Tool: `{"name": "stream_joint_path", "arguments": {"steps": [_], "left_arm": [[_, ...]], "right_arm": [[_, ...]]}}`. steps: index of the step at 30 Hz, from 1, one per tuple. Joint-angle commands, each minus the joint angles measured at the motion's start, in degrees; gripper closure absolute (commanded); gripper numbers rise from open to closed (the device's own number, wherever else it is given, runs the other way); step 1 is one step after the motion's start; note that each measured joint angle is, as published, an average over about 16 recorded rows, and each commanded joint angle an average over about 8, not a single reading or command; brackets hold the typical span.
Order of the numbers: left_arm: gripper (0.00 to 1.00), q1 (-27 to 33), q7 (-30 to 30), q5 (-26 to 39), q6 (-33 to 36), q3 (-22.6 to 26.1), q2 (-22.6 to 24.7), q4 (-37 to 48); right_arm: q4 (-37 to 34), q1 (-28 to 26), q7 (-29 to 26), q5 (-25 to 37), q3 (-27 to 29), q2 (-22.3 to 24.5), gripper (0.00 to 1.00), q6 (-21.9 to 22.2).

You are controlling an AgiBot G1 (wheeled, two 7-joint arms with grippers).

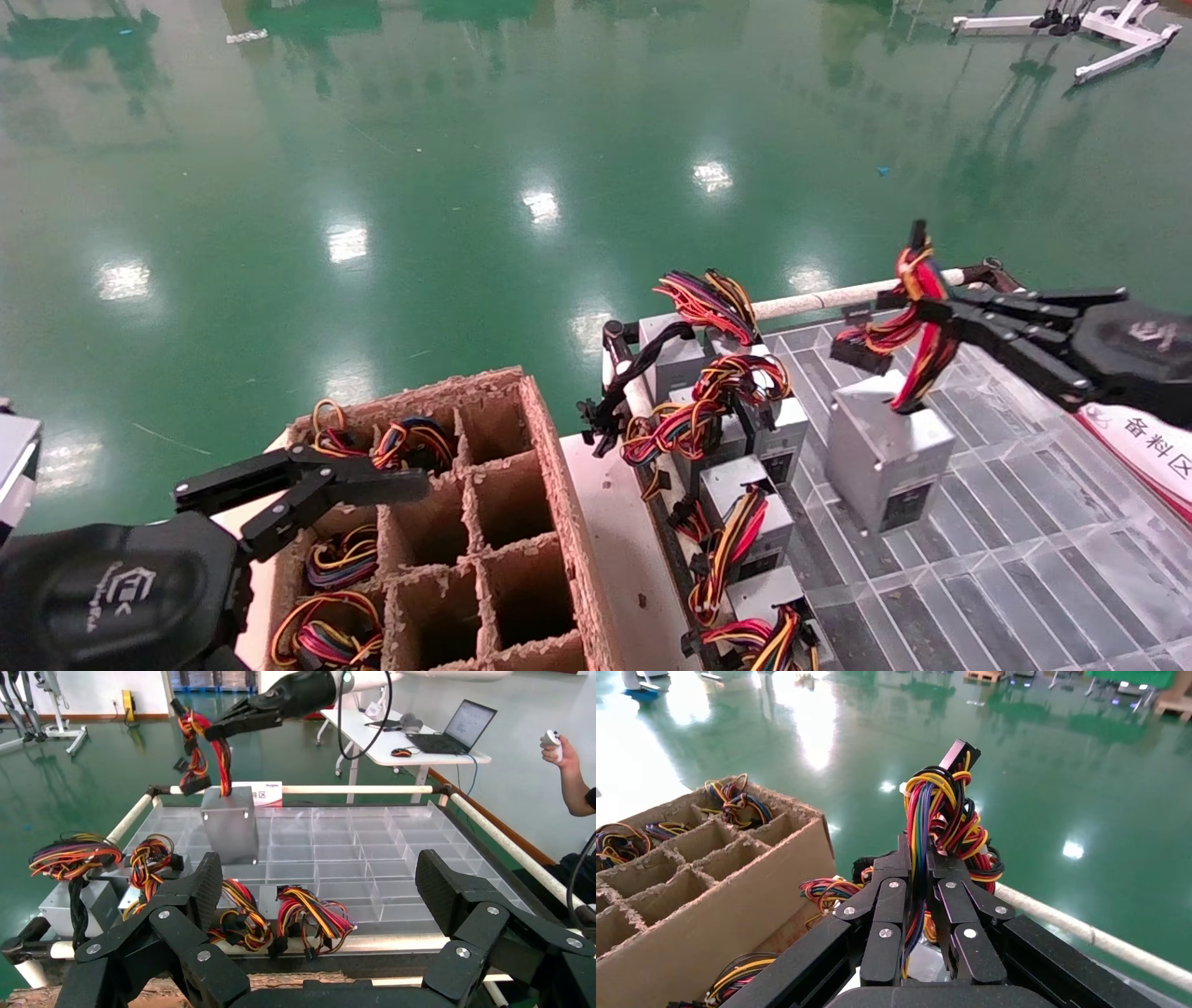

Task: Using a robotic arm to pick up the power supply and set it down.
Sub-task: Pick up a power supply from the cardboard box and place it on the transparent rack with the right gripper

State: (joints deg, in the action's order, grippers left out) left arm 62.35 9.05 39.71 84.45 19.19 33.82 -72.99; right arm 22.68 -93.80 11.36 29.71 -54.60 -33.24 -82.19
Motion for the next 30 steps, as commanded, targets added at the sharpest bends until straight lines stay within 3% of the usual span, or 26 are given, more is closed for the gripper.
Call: {"name": "stream_joint_path", "arguments": {"steps": [1,19,30], "left_arm": [[0.0,0.0,0.0,0.0,0.0,0.0,0.0,0.0],[0.0,0.0,0.0,0.0,0.0,0.0,0.0,0.0],[0.0,0.0,0.0,0.0,0.0,0.0,0.0,0.0]], "right_arm": [[-0.7,0.4,0.2,0.2,-0.2,-0.7,1.0,0.2],[-8.6,0.7,0.5,1.7,-1.8,-8.1,1.0,-1.6],[-14.9,4.6,1.9,-0.1,-0.9,-10.0,1.0,-4.2]]}}
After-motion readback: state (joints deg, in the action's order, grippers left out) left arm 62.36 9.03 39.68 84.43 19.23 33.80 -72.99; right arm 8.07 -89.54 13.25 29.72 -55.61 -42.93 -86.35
